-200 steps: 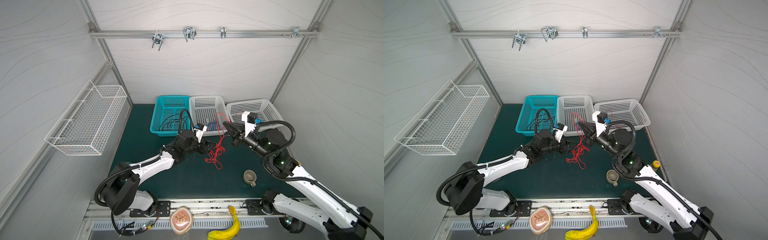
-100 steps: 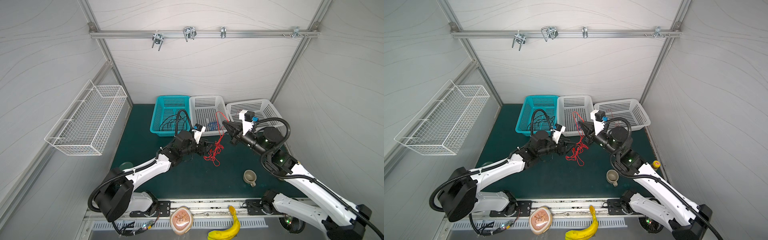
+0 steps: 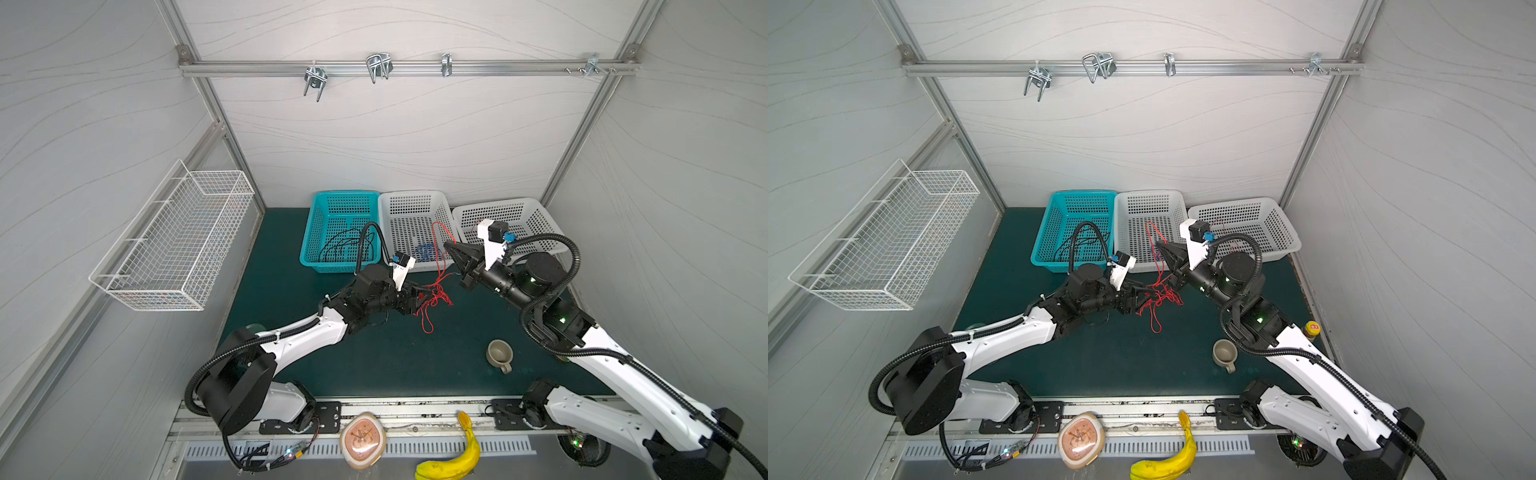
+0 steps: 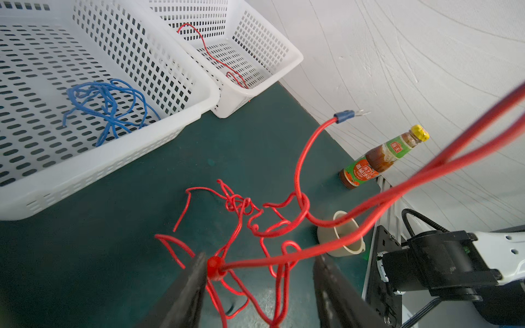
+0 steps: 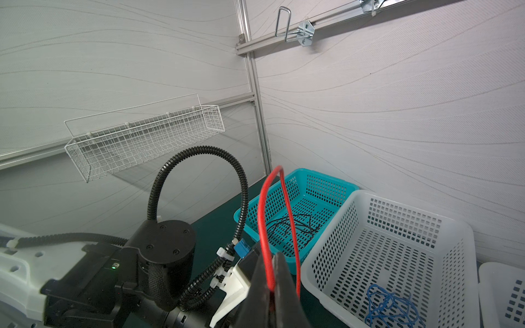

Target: Untangle the cables

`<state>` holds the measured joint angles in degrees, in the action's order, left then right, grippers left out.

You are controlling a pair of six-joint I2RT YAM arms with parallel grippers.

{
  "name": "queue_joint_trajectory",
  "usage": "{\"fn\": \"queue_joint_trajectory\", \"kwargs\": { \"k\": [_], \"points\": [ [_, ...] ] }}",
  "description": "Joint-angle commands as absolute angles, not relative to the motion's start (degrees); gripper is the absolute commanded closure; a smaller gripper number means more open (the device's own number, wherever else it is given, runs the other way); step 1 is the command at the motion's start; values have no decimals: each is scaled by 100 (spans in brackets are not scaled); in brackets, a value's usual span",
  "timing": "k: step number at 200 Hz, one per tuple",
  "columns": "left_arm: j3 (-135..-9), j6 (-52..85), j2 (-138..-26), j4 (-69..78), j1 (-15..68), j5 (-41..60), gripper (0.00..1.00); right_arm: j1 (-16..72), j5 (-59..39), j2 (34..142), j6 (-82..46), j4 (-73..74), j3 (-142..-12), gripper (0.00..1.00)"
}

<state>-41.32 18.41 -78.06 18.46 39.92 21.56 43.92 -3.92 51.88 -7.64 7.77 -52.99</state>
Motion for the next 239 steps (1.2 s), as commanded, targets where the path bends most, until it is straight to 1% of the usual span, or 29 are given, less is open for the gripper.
{"fn": "queue_joint_trajectory", "kwargs": {
  "k": [1, 36, 71, 108, 142, 159, 185, 239],
  "points": [
    [-4307, 1732, -7845, 2125, 4025, 2171, 41, 4413, -425, 5057, -730, 861, -5423, 100],
    [-4316, 1658, -7758, 2075, 4054, 2510, 43, 4412, -260, 5125, -662, 831, -5439, 100],
    [-4348, 1529, -7514, 1942, 4166, 2926, 44, 4413, -140, 5263, -560, 740, -5503, 100],
    [-4560, 1252, -7393, 1266, 4285, 2767, 44, 4413, -68, 5410, -501, 714, -5563, 100],
    [-4582, 1248, -7413, 1178, 4340, 2821, 44, 4412, -61, 5458, -500, 711, -5588, 100],
    [-4563, 1248, -7515, 1241, 4390, 2711, 44, 4413, -101, 5424, -523, 716, -5581, 100],
    [-4514, 1248, -7678, 1349, 4410, 2280, 44, 4413, -171, 5330, -569, 721, -5574, 100],
    [-4374, 1249, -7906, 1907, 4414, 1673, 44, 4413, -412, 5068, -692, 743, -5520, 100]
  ]
}}
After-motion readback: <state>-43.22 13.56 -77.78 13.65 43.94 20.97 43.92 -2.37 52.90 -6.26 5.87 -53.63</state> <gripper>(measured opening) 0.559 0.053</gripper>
